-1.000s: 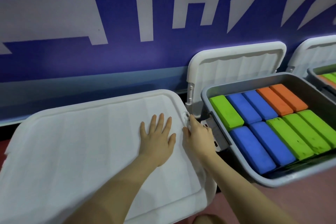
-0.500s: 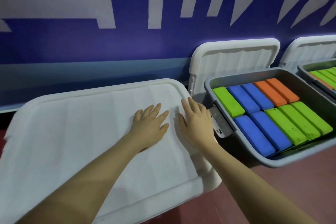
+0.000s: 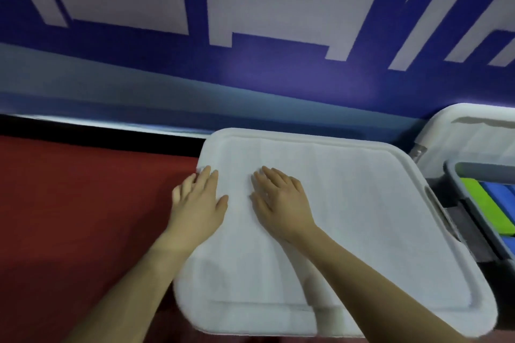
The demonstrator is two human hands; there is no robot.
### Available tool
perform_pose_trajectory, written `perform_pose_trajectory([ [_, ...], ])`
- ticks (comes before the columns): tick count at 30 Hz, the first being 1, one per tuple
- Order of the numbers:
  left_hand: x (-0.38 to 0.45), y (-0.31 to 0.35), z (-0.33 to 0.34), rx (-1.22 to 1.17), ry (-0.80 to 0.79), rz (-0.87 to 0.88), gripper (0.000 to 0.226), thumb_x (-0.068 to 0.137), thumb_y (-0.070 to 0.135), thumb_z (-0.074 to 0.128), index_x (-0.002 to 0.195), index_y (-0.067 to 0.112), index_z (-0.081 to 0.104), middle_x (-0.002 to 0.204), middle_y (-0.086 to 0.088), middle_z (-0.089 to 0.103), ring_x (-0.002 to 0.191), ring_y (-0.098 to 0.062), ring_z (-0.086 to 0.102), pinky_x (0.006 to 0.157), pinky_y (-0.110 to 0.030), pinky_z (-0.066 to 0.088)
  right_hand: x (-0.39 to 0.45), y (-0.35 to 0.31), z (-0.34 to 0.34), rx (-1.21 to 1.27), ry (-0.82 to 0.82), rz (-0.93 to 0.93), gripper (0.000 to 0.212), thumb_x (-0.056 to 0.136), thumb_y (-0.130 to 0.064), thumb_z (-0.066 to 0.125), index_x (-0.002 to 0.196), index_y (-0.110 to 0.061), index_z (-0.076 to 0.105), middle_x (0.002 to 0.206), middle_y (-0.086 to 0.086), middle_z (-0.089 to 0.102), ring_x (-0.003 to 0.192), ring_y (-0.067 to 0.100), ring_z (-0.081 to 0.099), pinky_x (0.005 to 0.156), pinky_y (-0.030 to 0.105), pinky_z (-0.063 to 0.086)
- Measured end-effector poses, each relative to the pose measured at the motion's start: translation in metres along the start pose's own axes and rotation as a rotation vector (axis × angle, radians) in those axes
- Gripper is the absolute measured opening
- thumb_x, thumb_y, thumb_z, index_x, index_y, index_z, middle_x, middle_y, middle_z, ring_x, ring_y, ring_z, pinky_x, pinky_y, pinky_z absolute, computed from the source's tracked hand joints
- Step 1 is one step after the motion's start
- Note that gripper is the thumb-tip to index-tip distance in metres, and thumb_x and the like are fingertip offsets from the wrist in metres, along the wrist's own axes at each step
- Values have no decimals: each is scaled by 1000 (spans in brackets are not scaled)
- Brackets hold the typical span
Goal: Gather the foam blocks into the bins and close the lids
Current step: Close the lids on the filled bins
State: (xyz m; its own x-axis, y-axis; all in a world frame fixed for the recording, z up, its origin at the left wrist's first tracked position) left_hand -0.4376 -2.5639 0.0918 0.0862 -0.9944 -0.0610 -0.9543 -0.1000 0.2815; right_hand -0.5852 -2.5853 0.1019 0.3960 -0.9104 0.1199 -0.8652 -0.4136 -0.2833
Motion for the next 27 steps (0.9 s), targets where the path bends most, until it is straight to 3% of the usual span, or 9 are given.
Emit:
perform_pose_trajectory([
  [4,-2,-46,-1,-30,-56,-117,80,93,60,35,153,18,3,160,-8,8,145,-25,9,116,-40,7,17,-29,25,-8,-63,3,54,99,-44,26,145,-21,39,154,-1,34,143,19,28,115,33,16],
  [7,-3,-67,17,-101,-165,-167,92,87,73,29,153,19,-2,158,-4,20,145,-25,12,117,-42,4,22,-33,35,-21,-80,41,57,98,-47,21,149,-25,32,158,-4,25,146,15,20,116,31,9],
  [10,-1,-67,29,-178,-241,-135,89,87,72,29,152,27,-12,150,-1,37,142,-25,21,117,-42,0,20,-31,41,-30,-85,57,62,95,-50,14,150,-27,29,159,-6,22,147,13,16,116,30,6],
  [13,2,-62,17,-171,-156,-92,92,85,71,35,151,26,-13,141,6,46,135,-20,33,116,-45,0,17,-32,41,-37,-65,60,69,92,-54,6,150,-27,29,158,-5,23,147,13,16,116,31,7],
  [18,-2,-41,-12,-141,43,22,89,90,54,49,152,24,-6,144,4,40,131,-16,40,113,-36,11,18,-32,43,-41,-60,66,72,89,-55,3,150,-27,31,158,-5,24,146,13,18,116,31,8],
  [21,1,-40,-10,-351,-18,-33,93,89,39,61,153,17,-4,153,-4,27,138,-24,30,112,-33,21,18,-34,41,-29,-50,65,72,89,-55,4,149,-26,32,157,-5,25,146,15,20,116,33,9],
  [23,3,-47,-2,-450,-104,-127,93,89,39,63,153,12,1,160,-7,8,144,-26,17,114,-34,17,17,-34,41,-31,-51,68,73,89,-55,3,149,-27,32,158,-5,25,146,14,20,116,32,8],
  [25,4,-47,8,-343,-165,-110,84,93,44,54,153,13,4,160,-10,6,145,-26,16,115,-36,12,17,-33,41,-26,-40,71,71,90,-54,5,149,-26,33,157,-5,27,145,14,21,116,31,9],
  [27,5,-48,13,-226,-157,-76,78,95,48,45,153,18,4,159,-9,15,143,-24,24,116,-41,6,18,-32,41,-21,-27,69,69,91,-53,8,148,-25,36,156,-3,30,145,15,24,115,32,11],
])
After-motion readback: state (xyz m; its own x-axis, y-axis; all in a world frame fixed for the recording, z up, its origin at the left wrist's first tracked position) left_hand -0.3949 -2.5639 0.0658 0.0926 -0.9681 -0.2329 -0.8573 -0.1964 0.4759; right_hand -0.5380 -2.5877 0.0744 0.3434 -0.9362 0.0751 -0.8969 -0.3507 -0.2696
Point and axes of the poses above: each hand's wrist, its own x-axis towards the middle knuckle, its own z-axis out of the palm, y = z × x, the point moved 10 cm from there along x, towards the middle knuckle
